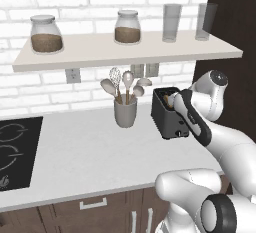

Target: Start the toaster. Once the lever pops up, take the bread to the plate on the dining counter.

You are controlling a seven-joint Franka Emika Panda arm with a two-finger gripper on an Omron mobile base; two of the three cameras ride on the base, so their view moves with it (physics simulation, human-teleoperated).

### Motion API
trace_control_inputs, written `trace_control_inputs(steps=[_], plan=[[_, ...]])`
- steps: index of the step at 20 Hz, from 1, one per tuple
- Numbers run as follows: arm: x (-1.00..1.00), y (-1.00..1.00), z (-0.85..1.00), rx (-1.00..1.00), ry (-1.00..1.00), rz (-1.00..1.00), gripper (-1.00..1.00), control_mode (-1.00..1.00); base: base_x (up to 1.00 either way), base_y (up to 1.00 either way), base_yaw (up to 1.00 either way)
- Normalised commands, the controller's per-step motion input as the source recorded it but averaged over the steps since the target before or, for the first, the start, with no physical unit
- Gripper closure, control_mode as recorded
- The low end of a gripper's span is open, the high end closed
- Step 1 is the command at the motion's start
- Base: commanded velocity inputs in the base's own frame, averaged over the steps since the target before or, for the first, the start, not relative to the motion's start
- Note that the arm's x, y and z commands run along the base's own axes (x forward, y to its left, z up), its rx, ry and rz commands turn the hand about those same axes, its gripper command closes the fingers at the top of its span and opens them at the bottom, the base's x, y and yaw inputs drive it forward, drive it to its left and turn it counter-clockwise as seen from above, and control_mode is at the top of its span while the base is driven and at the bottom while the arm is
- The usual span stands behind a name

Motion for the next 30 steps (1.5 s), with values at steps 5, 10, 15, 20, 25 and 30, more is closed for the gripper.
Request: trace_control_inputs(steps=[5,10,15,20,25,30], plan=[[0.00,0.00,0.00,0.00,0.00,0.00,-1.00,-1.00,0.00,0.00,0.00],[0.00,0.00,0.00,0.00,0.00,0.00,-1.00,-1.00,0.00,0.00,0.00],[0.00,0.00,0.00,0.00,0.00,0.00,-1.00,-1.00,0.00,0.00,0.00],[0.00,0.00,0.00,0.00,0.00,0.00,-1.00,-1.00,0.00,0.00,0.00],[0.00,0.00,0.00,0.00,0.00,0.00,-1.00,-1.00,0.00,0.00,0.00],[0.00,0.00,0.00,0.00,0.00,0.00,-1.00,-1.00,0.00,0.00,0.00]])
